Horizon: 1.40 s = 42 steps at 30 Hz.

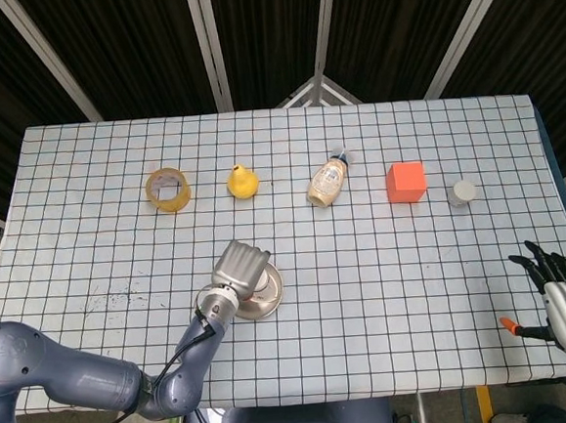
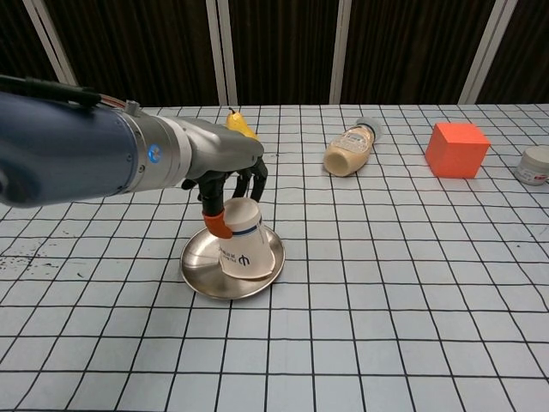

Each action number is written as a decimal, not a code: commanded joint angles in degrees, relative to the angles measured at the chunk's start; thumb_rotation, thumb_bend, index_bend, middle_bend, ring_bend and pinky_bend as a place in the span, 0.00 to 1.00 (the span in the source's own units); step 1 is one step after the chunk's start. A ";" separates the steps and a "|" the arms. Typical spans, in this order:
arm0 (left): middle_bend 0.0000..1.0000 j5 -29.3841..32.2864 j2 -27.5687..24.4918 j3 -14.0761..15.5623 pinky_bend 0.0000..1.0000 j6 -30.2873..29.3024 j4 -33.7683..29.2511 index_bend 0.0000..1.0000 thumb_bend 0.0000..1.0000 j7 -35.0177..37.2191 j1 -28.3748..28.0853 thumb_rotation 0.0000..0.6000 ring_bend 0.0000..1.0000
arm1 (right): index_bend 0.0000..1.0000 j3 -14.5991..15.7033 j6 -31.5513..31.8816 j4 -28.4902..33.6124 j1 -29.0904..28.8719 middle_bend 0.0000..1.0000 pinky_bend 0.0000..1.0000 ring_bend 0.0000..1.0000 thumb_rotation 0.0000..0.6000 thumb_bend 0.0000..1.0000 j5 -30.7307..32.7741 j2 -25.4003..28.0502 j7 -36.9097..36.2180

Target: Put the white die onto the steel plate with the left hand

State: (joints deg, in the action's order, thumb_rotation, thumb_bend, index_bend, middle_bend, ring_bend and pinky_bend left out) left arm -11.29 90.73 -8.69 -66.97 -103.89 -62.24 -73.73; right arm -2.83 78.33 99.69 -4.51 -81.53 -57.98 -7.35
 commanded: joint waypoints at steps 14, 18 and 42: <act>0.48 -2.56 -0.15 0.14 0.69 0.50 0.12 0.48 0.43 2.74 1.46 1.00 0.65 | 0.20 0.00 -0.20 0.09 -0.07 0.03 0.00 0.10 1.00 0.14 0.24 -0.10 0.36; 0.48 -2.67 -0.36 0.36 0.69 1.49 0.19 0.47 0.43 2.72 1.40 1.00 0.65 | 0.20 0.00 -0.27 0.13 -0.11 0.03 0.00 0.10 1.00 0.14 0.23 -0.09 0.32; 0.48 2.42 -1.41 -3.43 0.69 5.86 -2.03 0.46 0.43 10.01 2.66 1.00 0.65 | 0.20 0.05 -0.16 0.27 -0.08 0.03 0.00 0.10 1.00 0.14 0.01 -0.03 0.32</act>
State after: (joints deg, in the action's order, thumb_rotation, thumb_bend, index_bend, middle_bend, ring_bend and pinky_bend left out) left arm -11.90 89.61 -10.05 -64.32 -104.48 -55.94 -72.09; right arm -2.78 78.17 99.96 -4.60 -81.51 -58.02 -7.03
